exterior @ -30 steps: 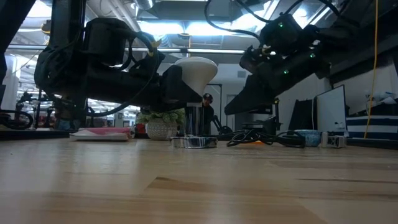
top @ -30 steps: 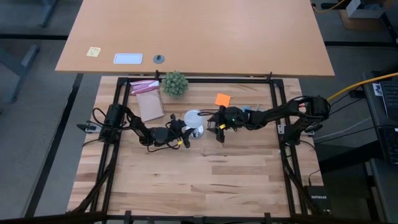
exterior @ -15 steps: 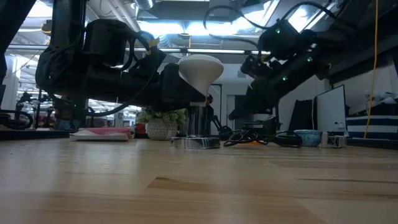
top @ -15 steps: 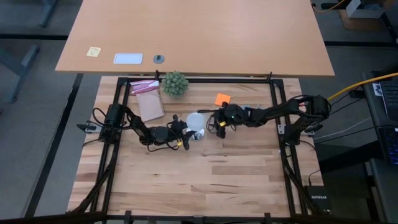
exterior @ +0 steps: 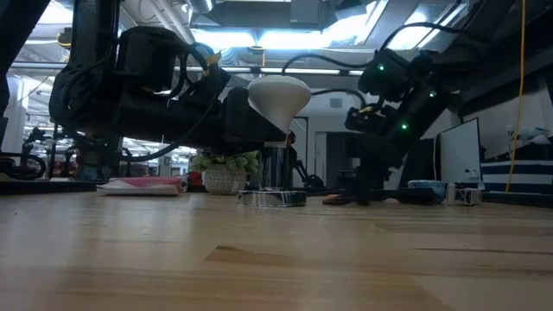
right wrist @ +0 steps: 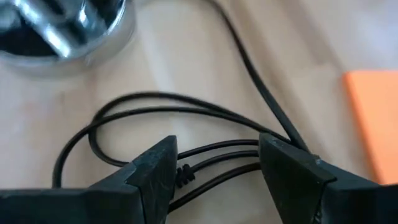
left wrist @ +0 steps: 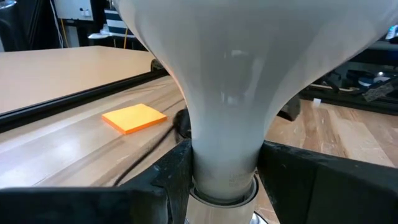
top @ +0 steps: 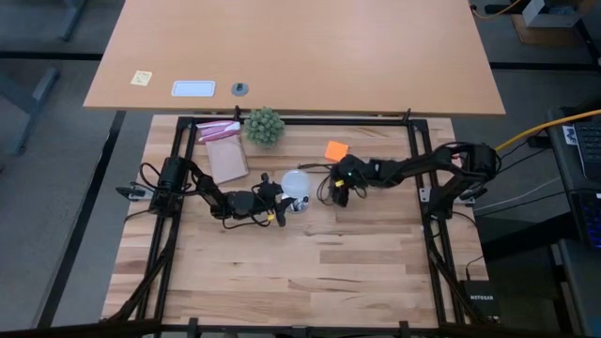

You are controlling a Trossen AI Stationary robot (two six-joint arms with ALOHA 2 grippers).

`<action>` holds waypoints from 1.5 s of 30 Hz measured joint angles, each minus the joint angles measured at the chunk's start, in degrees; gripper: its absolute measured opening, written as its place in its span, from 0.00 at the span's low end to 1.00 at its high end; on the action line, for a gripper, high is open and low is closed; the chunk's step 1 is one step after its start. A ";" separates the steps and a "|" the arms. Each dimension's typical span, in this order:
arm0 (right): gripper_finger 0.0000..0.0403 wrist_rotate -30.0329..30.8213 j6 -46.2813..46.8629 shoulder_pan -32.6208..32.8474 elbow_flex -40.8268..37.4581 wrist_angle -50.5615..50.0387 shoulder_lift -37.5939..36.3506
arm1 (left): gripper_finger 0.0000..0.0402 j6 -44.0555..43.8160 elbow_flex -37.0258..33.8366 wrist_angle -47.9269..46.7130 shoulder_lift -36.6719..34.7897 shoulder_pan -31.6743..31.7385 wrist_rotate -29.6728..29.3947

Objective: Screw lightbulb
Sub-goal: Remove the white lightbulb from the silver lamp

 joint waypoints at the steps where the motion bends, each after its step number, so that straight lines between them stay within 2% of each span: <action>1: 0.56 -0.21 0.17 0.45 0.00 -1.16 0.00 | 0.38 -0.02 0.00 -0.02 0.00 0.00 -0.02; 10: 0.56 -1.61 6.36 8.60 0.16 -6.94 -0.20 | 0.38 -0.04 0.04 -0.03 0.00 -0.04 -0.93; 17: 0.56 -3.81 15.02 17.64 0.13 -9.13 -0.15 | 0.38 -0.04 0.04 -0.04 0.00 -0.04 -1.11; 27: 0.56 -3.70 28.74 31.27 0.13 -9.38 -0.11 | 0.38 -0.11 0.07 -0.31 0.00 -0.09 -1.59; 34: 0.56 1.52 35.55 37.89 -0.04 -8.62 0.02 | 0.38 0.74 0.07 -0.37 0.00 -0.07 -2.89; 45: 0.56 5.33 43.35 43.32 -0.13 -5.26 0.13 | 0.38 1.01 0.04 -0.50 0.00 -0.04 -5.15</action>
